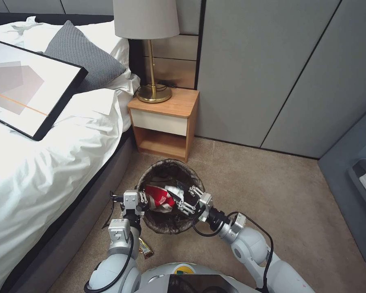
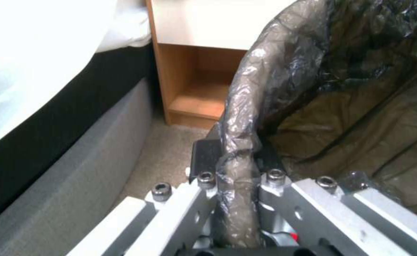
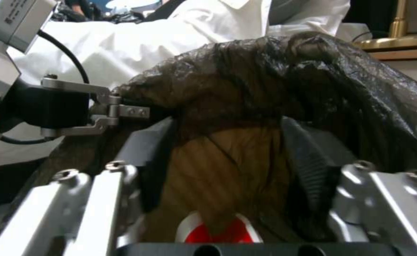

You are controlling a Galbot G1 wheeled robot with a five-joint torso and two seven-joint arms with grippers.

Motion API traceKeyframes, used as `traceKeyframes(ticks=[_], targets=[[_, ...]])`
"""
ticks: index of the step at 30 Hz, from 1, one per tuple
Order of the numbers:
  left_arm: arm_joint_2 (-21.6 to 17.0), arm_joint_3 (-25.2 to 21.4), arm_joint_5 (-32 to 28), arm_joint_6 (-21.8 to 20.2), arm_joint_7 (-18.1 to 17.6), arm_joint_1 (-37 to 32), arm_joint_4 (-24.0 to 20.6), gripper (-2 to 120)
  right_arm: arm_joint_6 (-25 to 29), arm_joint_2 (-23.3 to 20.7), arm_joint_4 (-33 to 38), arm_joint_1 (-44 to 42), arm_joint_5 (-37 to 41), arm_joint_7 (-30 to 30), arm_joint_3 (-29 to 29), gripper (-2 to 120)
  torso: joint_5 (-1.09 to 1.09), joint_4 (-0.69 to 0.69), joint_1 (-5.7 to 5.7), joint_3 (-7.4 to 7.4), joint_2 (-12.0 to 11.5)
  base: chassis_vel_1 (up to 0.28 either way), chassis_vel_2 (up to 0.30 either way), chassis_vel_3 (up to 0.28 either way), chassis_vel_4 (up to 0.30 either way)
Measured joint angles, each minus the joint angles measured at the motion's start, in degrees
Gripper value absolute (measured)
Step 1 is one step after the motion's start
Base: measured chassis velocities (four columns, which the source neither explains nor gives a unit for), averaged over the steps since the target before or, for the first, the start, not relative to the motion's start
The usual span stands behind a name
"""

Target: Pick up the trash bin, then pick up the garbage from the floor and place it into the trash bin.

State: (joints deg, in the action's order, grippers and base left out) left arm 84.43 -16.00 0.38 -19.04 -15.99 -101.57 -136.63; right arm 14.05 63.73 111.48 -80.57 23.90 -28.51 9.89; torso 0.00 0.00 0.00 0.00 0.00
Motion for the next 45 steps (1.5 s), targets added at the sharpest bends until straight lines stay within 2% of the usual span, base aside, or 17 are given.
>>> traceKeyframes(ticks=[2, 3, 5, 8, 13, 16, 18, 19, 21, 22, 24, 25, 28, 29, 32, 38, 45], targets=[[0.0, 0.0, 0.0, 0.0, 0.0, 0.0, 0.0, 2, 0.0, -0.23, 0.11, -0.01, -0.02, 0.08, 0.06, 69, 0.0, 0.0, 0.0, 0.0, 0.0, 0.0, 0.0, 0.0, 0.0], [0.0, 0.0, 0.0, 0.0, 0.0, 0.0, 0.0, 2, 0.0, -0.23, 0.11, -0.01, -0.02, 0.08, 0.06, 69, 0.0, 0.0, 0.0, 0.0, 0.0, 0.0, 0.0, 0.0, 0.0], [0.0, 0.0, 0.0, 0.0, 0.0, 0.0, 0.0, 2, 0.03, -0.43, 0.71, -0.02, -0.37, 0.07, 0.54, 81, 0.0, 0.0, 0.0, 0.0, 0.0, 0.0, 0.0, 0.0, 0.0], [0.0, 0.0, 0.0, 0.0, 0.0, 0.0, 0.0, 2, 0.07, -0.67, 1.71, -0.13, -0.73, 0.06, 1.05, 91, 0.0, 0.0, 0.0, 0.0, 0.0, 0.0, 0.0, 0.0, 0.0], [0.0, 0.0, 0.0, 0.0, 0.0, -0.01, 0.0, 2, 0.49, -1.25, 3.5, -1.07, -1.82, 0.09, 1.74, 100, 0.0, 0.0, 0.0, 0.0, 0.0, 0.0, 0.0, 0.0, 0.0], [0.0, 0.0, 0.0, 0.0, 0.0, 0.0, 0.0, 2, 1.0, -1.45, 5.3, -1.85, -2.6, 0.99, 2.39, 100, 0.01, 0.0, 0.0, 0.0, -0.01, 0.0, 0.0, 0.0, 0.0], [0.0, 0.0, 0.0, 0.0, 0.0, 0.0, 0.0, 2, 0.32, -1.28, 10.64, -3.59, -4.81, 6.55, 4.74, 100, 0.0, 0.01, 0.0, 0.0, -0.01, 0.0, 0.0, 0.0, 0.0], [0.0, 0.0, 0.0, 0.0, 0.0, 0.0, 0.0, 2, 0.32, -1.28, 10.64, -3.59, -4.81, 6.55, 4.74, 100, 0.0, 0.01, 0.0, 0.0, -0.01, 0.0, 0.0, 0.0, 0.0], [0.0, 0.0, 0.0, 0.0, 0.0, 0.0, 0.0, 2, -2.82, 0.25, 14.94, -5.63, -10.28, 14.41, 7.22, 100, 0.0, 0.01, 0.0, 0.0, 0.0, 0.0, 0.0, 0.0, 0.0], [0.0, 0.0, 0.0, 0.0, 0.0, 0.0, 0.0, 2, -2.82, 0.25, 14.94, -5.63, -10.28, 14.41, 7.22, 100, 0.0, 0.01, 0.0, 0.0, 0.0, 0.0, 0.0, 0.0, 0.0], [0.0, -0.01, 0.0, 0.0, 0.0, 0.0, 0.0, 2, -6.72, 3.65, 19.32, -9.87, -14.84, 23.66, 10.89, 100, 0.0, 0.0, 0.0, 0.0, -0.01, 0.0, 0.0, 0.0, 0.0], [0.0, -0.01, 0.0, 0.0, 0.0, 0.0, 0.0, 2, -6.72, 3.65, 19.32, -9.87, -14.84, 23.66, 10.89, 100, 0.0, 0.0, 0.0, 0.0, -0.01, 0.0, 0.0, 0.0, 0.0], [0.0, 0.0, 0.0, 0.0, 0.0, 0.01, 0.0, 2, -11.93, 9.73, 24.55, -16.64, -17.42, 33.09, 15.57, 100, -0.01, -0.03, 0.0, 0.0, 0.0, 0.0, 0.0, 0.0, 0.0], [0.0, 0.0, 0.0, 0.0, 0.0, 0.01, 0.0, 2, -11.93, 9.73, 24.55, -16.64, -17.42, 33.09, 15.57, 100, -0.01, -0.03, 0.0, 0.0, 0.0, 0.0, 0.0, 0.0, 0.0], [0.0, -0.01, 0.0, 0.0, 0.0, 0.0, 0.0, 2, -10.1, 14.21, 26.43, -21.47, -20.86, 34.76, 19.34, 100, 0.0, 0.0, 0.0, 0.0, -0.01, 0.0, 0.0, 0.0, 0.0], [0.0, 0.0, 0.0, 0.0, 0.0, -0.01, 0.0, 2, -6.01, 18.22, 27.38, -26.5, -22.67, 34.7, 22.23, 100, 0.0, 0.0, 0.0, 0.0, 0.0, 0.0, 0.0, 0.0, 0.0], [0.0, 0.0, 0.0, 0.0, 0.0, 0.0, 0.0, 2, -3.93, 19.72, 26.42, -27.23, -23.42, 33.72, 23.72, 100, 0.0, 0.01, 0.0, 0.0, 0.0, 0.0, 0.0, 0.0, 0.0]])
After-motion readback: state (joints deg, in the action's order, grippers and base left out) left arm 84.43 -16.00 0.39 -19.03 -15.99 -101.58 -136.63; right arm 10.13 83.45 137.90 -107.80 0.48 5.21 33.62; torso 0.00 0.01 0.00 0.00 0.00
